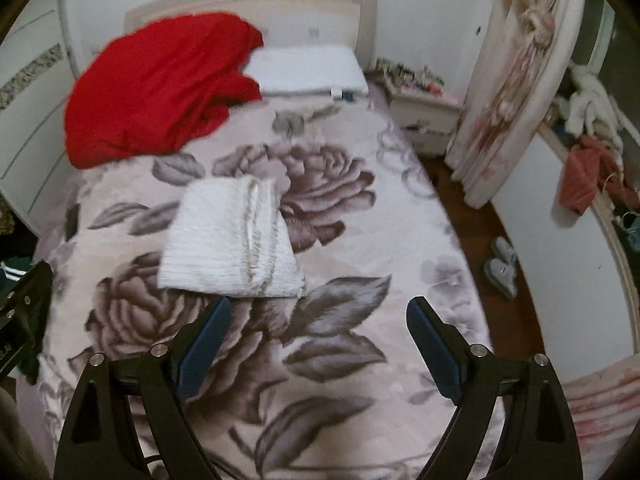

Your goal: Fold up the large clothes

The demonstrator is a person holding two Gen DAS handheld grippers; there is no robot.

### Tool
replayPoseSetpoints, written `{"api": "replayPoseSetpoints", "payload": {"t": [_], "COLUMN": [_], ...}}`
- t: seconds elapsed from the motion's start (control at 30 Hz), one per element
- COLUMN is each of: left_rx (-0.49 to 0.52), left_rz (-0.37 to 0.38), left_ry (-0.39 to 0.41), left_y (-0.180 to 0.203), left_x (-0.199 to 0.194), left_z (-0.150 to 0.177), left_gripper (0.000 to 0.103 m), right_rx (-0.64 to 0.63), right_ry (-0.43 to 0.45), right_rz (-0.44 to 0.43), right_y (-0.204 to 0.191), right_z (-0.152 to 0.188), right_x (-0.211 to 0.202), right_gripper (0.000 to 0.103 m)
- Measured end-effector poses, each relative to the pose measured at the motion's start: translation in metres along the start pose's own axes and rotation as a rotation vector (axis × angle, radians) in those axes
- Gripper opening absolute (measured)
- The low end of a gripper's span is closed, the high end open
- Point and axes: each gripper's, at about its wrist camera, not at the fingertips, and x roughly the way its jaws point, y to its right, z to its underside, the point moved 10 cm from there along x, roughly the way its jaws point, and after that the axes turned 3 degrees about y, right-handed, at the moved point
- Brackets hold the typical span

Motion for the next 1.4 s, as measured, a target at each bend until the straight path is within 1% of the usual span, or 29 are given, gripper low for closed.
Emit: {"api": "replayPoseSetpoints", "payload": {"t": [0.1, 0.17, 0.23, 0.37, 0.47, 0.6, 0.7, 0.83, 0.9, 1.07, 1.13, 1.2, 1.4], "left_rx": [0.003, -0.001, -0.008, -0.026, -0.034, -0.037, -0.02, -0.01, -0.009, -0.032, -0.033, -0.03, -0.027], "left_rz": [-0.007, 0.003, 0.002, 0.014, 0.019, 0.036, 0.035, 0.024, 0.014, -0.01, -0.017, -0.026, -0.027], "left_ry": [0.033, 0.047, 0.061, 0.077, 0.079, 0.066, 0.059, 0.054, 0.057, 0.106, 0.124, 0.134, 0.134], "left_y": [0.0, 0.002, 0.003, 0.006, 0.008, 0.014, 0.017, 0.019, 0.019, 0.013, 0.011, 0.01, 0.01], "left_x": [-0.049, -0.079, -0.113, -0.162, -0.187, -0.217, -0.234, -0.251, -0.258, -0.279, -0.285, -0.287, -0.289], "left_z": [-0.004, -0.005, -0.004, 0.001, 0.008, 0.016, 0.02, 0.024, 0.023, 0.022, 0.021, 0.02, 0.023], "left_gripper": [0.095, 0.095, 0.095, 0.095, 0.095, 0.095, 0.095, 0.095, 0.095, 0.095, 0.095, 0.098, 0.098], "right_rx": [-0.005, -0.012, -0.015, -0.013, -0.005, -0.007, -0.008, -0.005, -0.019, -0.019, -0.021, -0.016, -0.028], "right_ry": [0.053, 0.091, 0.129, 0.17, 0.199, 0.233, 0.253, 0.264, 0.265, 0.282, 0.287, 0.291, 0.295], "right_rz": [-0.015, -0.022, -0.019, -0.028, -0.037, -0.036, -0.032, -0.027, -0.02, -0.038, -0.045, -0.057, -0.088], "right_y": [0.003, 0.007, 0.012, 0.025, 0.036, 0.045, 0.051, 0.06, 0.064, 0.072, 0.075, 0.078, 0.076], "right_z": [-0.003, -0.006, -0.007, 0.0, 0.011, 0.023, 0.03, 0.036, 0.038, 0.043, 0.044, 0.045, 0.045], "right_x": [-0.065, -0.11, -0.147, -0.216, -0.262, -0.308, -0.34, -0.369, -0.381, -0.404, -0.408, -0.412, -0.418], "right_gripper": [0.091, 0.091, 0.091, 0.091, 0.091, 0.091, 0.091, 0.091, 0.094, 0.094, 0.095, 0.095, 0.096]}}
